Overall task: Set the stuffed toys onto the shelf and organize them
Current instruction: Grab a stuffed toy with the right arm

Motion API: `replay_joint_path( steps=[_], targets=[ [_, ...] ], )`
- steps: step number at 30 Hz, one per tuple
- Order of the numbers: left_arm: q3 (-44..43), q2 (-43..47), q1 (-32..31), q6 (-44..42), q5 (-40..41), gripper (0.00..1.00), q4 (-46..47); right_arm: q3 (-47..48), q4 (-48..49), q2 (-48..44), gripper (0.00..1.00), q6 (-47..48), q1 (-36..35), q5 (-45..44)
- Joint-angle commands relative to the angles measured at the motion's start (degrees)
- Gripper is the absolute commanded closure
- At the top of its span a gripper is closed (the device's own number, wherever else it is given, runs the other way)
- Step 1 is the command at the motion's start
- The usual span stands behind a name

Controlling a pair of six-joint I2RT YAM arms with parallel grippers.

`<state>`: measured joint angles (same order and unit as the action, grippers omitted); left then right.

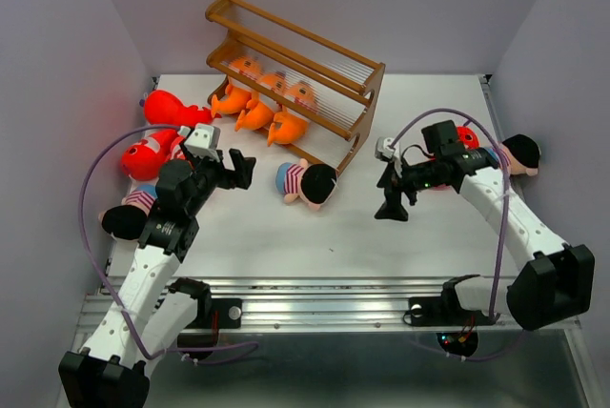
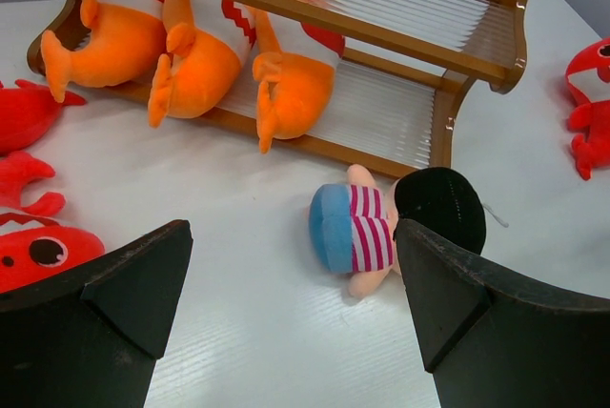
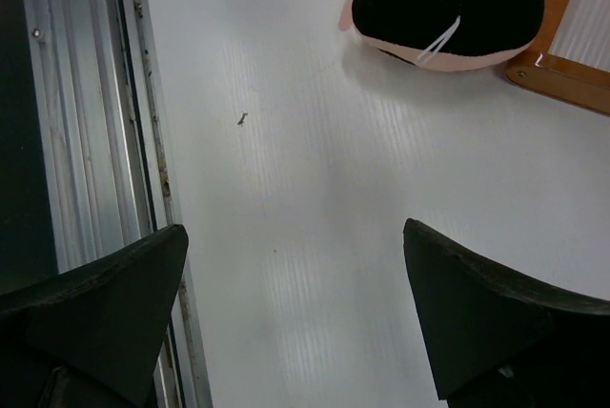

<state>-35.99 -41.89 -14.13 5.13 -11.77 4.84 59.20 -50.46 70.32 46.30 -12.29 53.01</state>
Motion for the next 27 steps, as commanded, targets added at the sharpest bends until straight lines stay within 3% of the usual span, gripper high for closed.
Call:
replay_joint_path(
  steps=[1,11,20,27],
  targets=[
    [0.39,-0.38,0.16,-1.43,2.27,0.01,1.67,5.21,6.06,2.44,0.00,-1.39,-7.54,-6.50],
    [-0.05,-1.88,0.24,-2.31,6.31,0.01,0.26,13.92,13.00,12.89,0.00,3.34,-21.27,-14.68],
    [0.65,1.19,0.24,-2.49,13.52,0.01,0.52,15.85,25.65,21.51,0.00,7.13,-25.32,-21.27],
    [1.01,2.34,0.33,-2.58,15.37,0.01,0.87,18.58,28.57,29.42,0.00,9.68,-29.01,-29.28]
  ],
)
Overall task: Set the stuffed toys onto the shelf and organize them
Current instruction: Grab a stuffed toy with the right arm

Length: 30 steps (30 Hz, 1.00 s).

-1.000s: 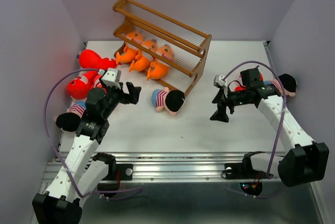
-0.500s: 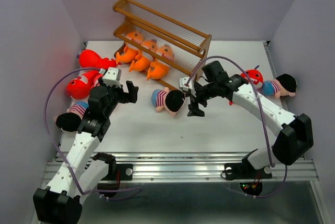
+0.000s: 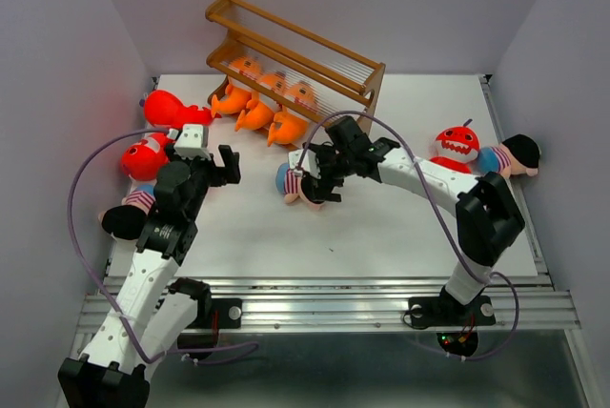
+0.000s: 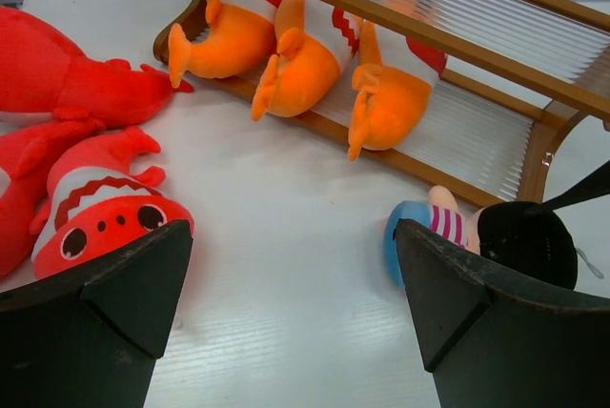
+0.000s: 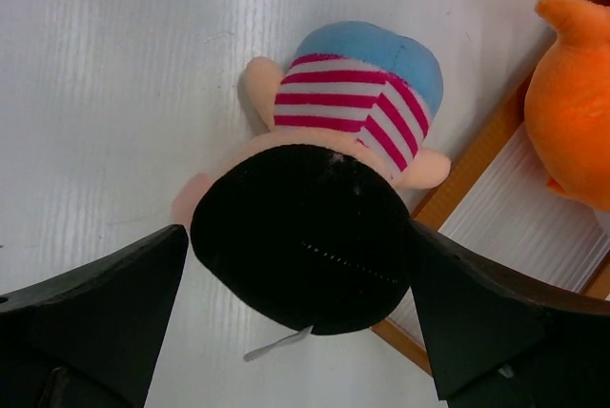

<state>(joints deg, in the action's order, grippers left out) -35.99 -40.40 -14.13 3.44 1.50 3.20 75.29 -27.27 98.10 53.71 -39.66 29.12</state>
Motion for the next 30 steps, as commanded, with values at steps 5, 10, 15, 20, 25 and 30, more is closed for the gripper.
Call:
replay_joint_path(
  steps=[5,10,15,20,25,30],
  targets=[
    [1.01,0.85,0.42,-0.89,2.19,0.01,2.60,1.53,5.47,4.46,0.02,3.94,-1.65,-8.82],
    [1.09,0.94,0.68,-0.81,1.67,0.01,2.95,-0.49,5.38,6.66,0.19,4.03,-1.65,-10.05],
    [2.76,2.43,1.30,1.56,3.51,0.01,4.53,-1.37,5.03,6.93,0.59,-0.18,-1.65,-6.98],
    [3.47,4.45,1.39,0.08,-1.14,0.01,5.85,-2.42,2.75,3.33,0.81,-4.57,-1.65,-0.75],
    [6.28,6.91,1.39,-1.25,-15.10,0.01,11.37,-1.55,-2.17,-4.31,0.95,-9.67,-1.65,5.50],
    [6.98,5.87,1.30,-0.19,-24.07,0.01,13.93,-0.76,-9.28,-11.96,0.97,-14.78,-0.34,11.38]
  ],
)
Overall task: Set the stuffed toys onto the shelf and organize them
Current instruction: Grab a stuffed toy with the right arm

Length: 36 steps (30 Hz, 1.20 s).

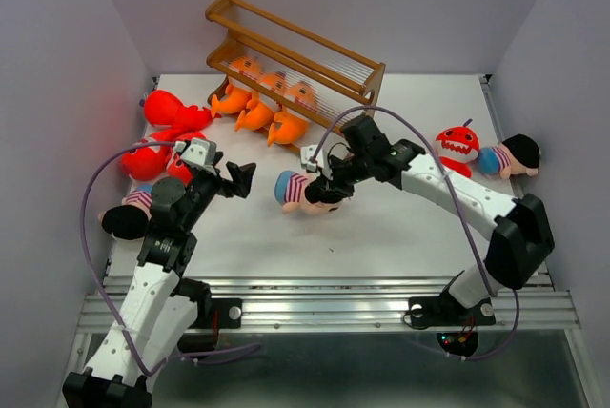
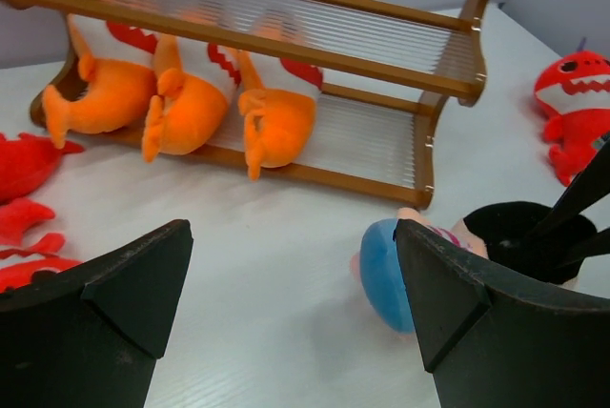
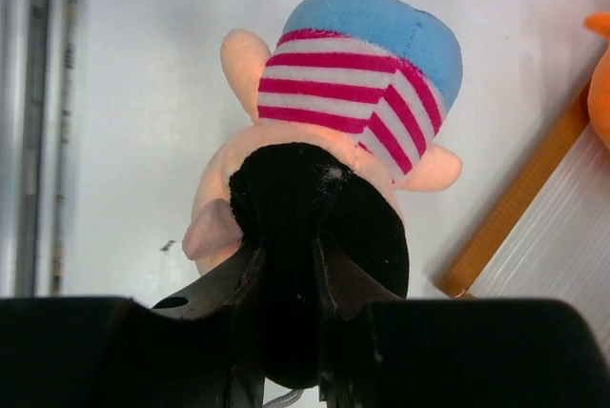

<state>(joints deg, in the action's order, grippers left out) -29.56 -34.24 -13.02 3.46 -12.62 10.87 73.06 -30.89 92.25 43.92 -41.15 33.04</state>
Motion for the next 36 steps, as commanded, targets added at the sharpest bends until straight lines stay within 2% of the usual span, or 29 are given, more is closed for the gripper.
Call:
replay_joint_path(
  steps=[1,5,8,10,13,15,19,24,30,36],
  targets=[
    [0.56,-0.56,0.18,0.05,-11.36,0.01,7.13,1.47,-7.23,-8.20,0.98,-4.81,1.85,8.70],
    [1.17,-1.18,-1.39,1.02,-17.34,0.02,9.69,-2.82,-14.61,-14.10,0.98,-2.54,5.37,11.09],
    [1.52,-1.97,-5.69,0.32,-19.02,0.02,10.84,-5.64,-18.05,-19.18,0.98,-0.86,8.71,11.52],
    [1.61,-3.11,-9.55,-1.61,-17.18,0.02,10.57,-8.01,-19.99,-22.18,0.99,-0.15,10.11,10.56],
    [1.35,-4.87,-19.03,-3.20,-15.07,0.01,9.78,-11.44,-21.22,-27.90,0.99,-0.50,12.05,10.38],
    [1.70,-5.57,-22.13,-5.03,-14.01,0.02,9.69,-14.15,-22.80,-30.53,0.99,-0.33,12.58,10.47],
    [2.05,-7.33,-29.25,-7.68,-10.85,0.02,9.78,-18.56,-25.17,-32.57,0.99,1.07,12.58,10.56],
    [2.14,-9.44,-38.12,-16.55,-4.17,0.02,6.97,-20.50,-26.06,-33.01,0.99,2.13,12.58,10.55],
    [2.49,-10.93,-42.44,-22.35,-2.67,0.02,5.83,-20.41,-27.11,-31.60,0.99,4.06,12.58,13.19],
    [2.58,-13.57,-45.87,-24.20,0.23,0.02,4.60,-20.94,-27.03,-31.43,0.99,5.03,12.58,14.69]
  ],
)
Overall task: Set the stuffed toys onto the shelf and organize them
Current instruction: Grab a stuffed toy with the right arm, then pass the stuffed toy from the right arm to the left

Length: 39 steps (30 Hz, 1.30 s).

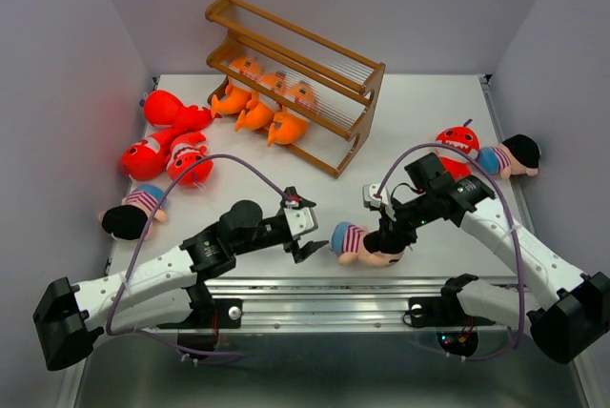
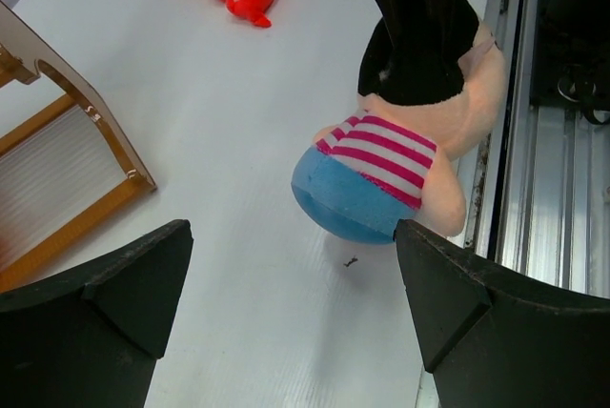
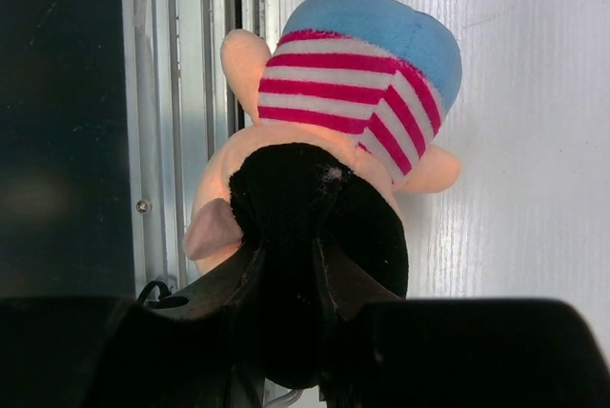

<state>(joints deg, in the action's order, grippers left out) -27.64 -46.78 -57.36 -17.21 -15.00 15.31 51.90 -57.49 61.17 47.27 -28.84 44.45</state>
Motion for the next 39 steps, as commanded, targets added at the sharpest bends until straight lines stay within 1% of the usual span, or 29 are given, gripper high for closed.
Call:
replay_joint_path(
  steps=[1,11,20,22,27,39],
  targets=[
    [0.74,-1.11,-1.78,-3.88,2.70,0.02,-0.02,0.13,-0.43,-0.35,0.99,1.78,0.28,3.45],
    [1.01,-1.47,-4.77,-5.20,4.37,0.01,-0.02,0.39,-0.86,-0.70,0.99,1.60,0.28,6.79],
    [-0.92,-4.27,-8.11,-10.55,8.94,0.01,-1.42,1.36,-2.36,-0.96,0.99,1.95,0.28,7.94],
    [-1.10,-4.72,-8.38,-12.48,8.68,0.01,-2.03,1.63,-2.44,-0.96,0.99,2.04,0.28,8.20],
    [-0.66,-4.90,-8.73,-13.90,9.20,0.01,-1.86,2.06,-3.06,-0.79,0.99,2.39,0.28,9.60],
    [0.22,-5.07,-8.82,-14.95,8.77,0.01,-0.02,2.59,-3.76,-0.35,0.99,2.92,0.28,12.51]
  ],
)
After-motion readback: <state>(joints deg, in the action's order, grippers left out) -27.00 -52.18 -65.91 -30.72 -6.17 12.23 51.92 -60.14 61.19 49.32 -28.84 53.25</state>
